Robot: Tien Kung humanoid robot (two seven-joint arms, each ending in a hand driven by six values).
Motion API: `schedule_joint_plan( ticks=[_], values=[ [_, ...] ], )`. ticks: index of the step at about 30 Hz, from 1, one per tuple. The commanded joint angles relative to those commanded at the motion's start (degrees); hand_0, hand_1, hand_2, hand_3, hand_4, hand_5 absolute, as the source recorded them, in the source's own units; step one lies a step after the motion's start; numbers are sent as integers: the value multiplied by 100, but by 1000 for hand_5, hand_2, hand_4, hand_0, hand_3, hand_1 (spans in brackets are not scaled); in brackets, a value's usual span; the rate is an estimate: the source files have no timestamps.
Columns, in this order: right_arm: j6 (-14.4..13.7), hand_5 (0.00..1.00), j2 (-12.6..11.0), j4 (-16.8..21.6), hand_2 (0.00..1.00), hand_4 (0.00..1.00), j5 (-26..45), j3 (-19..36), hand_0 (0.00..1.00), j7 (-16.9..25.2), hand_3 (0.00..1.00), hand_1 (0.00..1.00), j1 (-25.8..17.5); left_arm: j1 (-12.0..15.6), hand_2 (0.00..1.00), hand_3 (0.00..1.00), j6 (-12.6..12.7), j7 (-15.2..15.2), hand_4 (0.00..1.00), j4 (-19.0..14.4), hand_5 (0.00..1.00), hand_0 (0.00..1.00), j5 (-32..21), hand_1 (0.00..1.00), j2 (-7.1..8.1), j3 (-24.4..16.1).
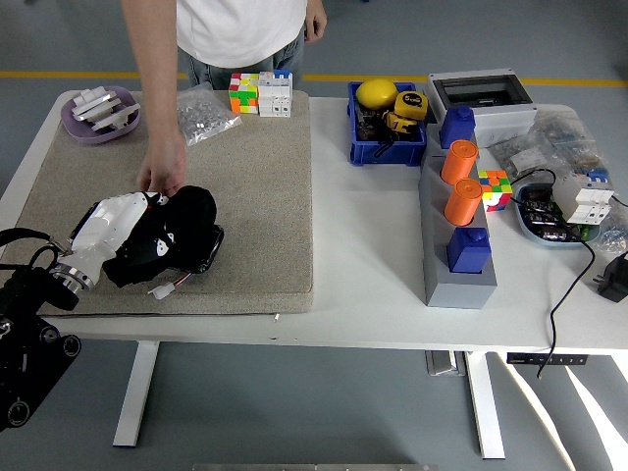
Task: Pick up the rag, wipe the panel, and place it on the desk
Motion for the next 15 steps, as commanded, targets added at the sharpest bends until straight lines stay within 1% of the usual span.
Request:
schedule_joint_plan(
  ticks=[9,15],
  values=[
    [-2,462,-11,0,679,965,29,-36,760,-16,603,620,-2,12,528,443,25,-29,218,288,2,261,235,232,34,-508],
    [-7,462,-17,0,679,965,4,-17,760,-16,603,619,12,-34,527,443,8,-44,214,622,2,259,345,233,86,-820]
  ],
)
